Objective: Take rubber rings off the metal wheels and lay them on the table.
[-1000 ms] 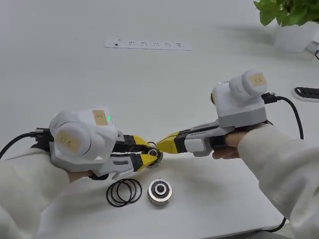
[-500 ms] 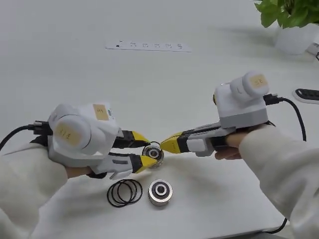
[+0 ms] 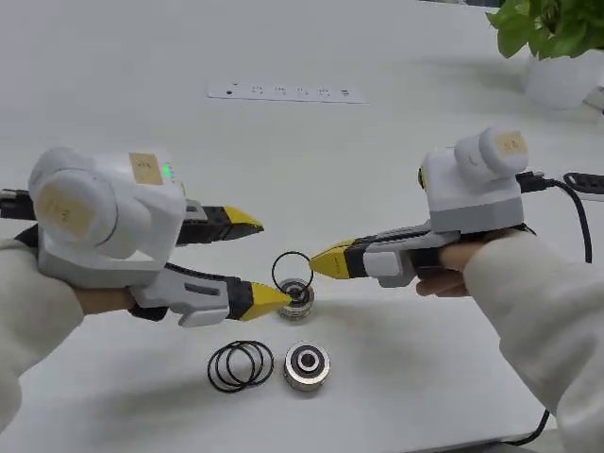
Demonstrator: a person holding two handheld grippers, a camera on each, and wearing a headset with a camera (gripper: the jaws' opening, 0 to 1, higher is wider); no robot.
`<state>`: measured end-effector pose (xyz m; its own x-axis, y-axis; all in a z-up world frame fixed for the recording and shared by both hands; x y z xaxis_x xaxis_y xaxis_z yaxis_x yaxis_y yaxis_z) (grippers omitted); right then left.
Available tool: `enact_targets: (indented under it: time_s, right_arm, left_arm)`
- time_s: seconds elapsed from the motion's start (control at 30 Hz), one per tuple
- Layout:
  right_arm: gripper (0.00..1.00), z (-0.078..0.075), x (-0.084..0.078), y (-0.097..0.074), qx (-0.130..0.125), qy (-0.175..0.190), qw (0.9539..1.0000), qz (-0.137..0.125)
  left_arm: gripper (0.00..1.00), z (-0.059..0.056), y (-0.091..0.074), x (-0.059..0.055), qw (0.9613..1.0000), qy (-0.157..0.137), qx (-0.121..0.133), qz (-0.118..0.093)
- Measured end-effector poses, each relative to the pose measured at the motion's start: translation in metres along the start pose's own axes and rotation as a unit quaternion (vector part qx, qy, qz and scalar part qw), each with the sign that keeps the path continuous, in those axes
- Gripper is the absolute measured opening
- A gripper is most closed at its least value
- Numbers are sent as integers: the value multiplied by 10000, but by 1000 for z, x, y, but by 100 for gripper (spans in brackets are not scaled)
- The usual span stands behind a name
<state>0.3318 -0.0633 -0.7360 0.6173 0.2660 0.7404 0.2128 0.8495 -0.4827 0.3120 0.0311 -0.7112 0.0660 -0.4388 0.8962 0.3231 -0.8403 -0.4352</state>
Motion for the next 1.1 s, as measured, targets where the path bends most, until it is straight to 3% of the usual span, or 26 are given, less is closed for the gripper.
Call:
enact_targets:
  time_s: [0.3, 0.67, 1.1]
  right_arm:
    - [0, 13, 6, -1, 207, 46, 9998, -59]
    - [0, 32, -5, 11, 558, 79, 9979, 319]
    - [0, 49, -22, 19, 912, 135, 9924, 820]
  left_arm:
    - [65, -6, -36, 8, 9998, 117, 138, -13]
    - [74, -4, -83, -14, 9980, -150, 593, 159]
    - [79, -21, -122, -35, 9937, -466, 989, 265]
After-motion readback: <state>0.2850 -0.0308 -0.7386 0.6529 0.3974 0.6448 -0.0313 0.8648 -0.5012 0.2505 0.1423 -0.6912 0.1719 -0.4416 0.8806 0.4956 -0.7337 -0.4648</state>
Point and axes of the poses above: the centre of the closed fingertips' face, and the gripper's own axes: y roughly forward along the fingers, z roughly to its left, x roughly out of its top, the point moved 4 cm from there along -y, roughly backward along the fingers
